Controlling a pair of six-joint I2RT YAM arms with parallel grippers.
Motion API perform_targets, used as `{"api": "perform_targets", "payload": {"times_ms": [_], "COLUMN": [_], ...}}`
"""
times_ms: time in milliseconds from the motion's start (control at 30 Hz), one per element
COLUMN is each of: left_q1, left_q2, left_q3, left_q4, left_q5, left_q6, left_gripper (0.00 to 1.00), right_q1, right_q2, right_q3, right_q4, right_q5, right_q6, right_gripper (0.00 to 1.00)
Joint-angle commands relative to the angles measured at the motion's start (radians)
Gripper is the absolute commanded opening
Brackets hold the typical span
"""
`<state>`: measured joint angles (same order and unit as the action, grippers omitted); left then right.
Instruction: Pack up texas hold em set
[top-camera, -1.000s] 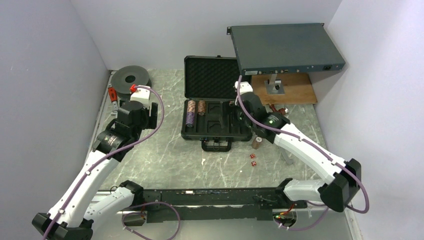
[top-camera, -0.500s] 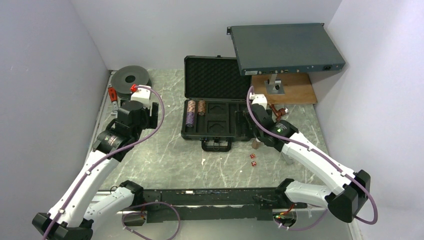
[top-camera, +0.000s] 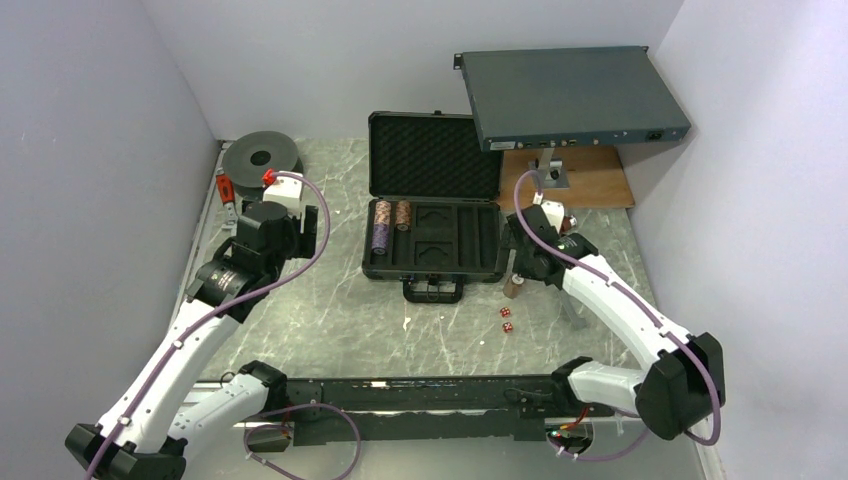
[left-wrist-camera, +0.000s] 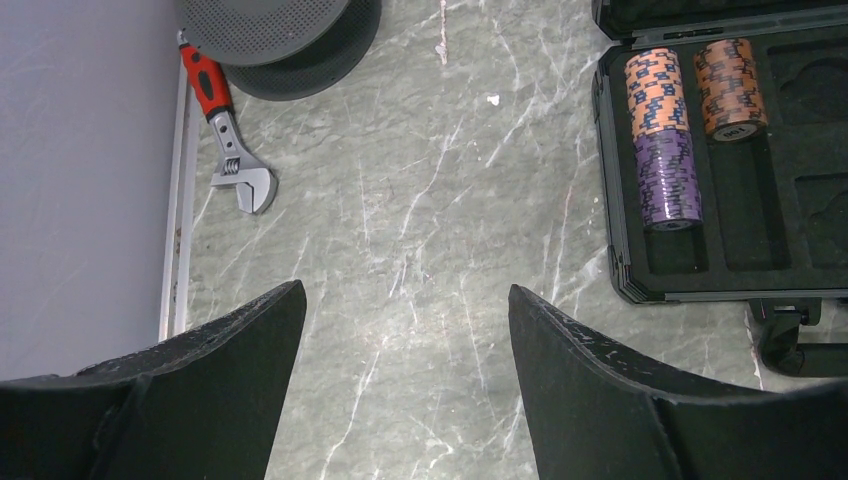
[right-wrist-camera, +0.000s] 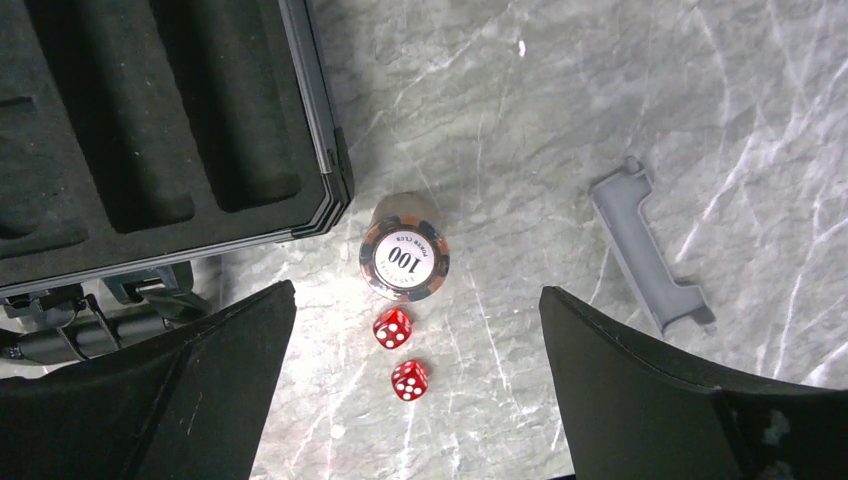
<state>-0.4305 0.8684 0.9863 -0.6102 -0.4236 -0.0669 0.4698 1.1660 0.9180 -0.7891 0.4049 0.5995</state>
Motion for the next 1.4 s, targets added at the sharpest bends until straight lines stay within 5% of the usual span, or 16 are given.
{"api": "perform_targets", "payload": {"times_ms": [0, 467, 1367], "left_q1": [0.006, 0.006, 0.006], "left_q2": [0.001, 0.0, -0.001], "left_q3": [0.002, 0.002, 0.002], "left_q4": [0.026, 0.025, 0.024], "left_q5": [-0.008, -0.009, -0.01], "left_q6": [0.006, 0.007, 0.009], "left_gripper": [0.79, 0.8, 0.8], "right_q1": [-0.024, -0.078, -0.103], "right_q2": [0.025, 0.1, 0.147], "right_q3": [-0.017, -0.09, -0.125], "right_q4": [0.047, 0.143, 0.207], "right_q5": [-0.049, -0.115, -0.138], "right_q6": [0.039, 0.045, 0.016], "right_gripper": [0.94, 0.86, 0.51]}}
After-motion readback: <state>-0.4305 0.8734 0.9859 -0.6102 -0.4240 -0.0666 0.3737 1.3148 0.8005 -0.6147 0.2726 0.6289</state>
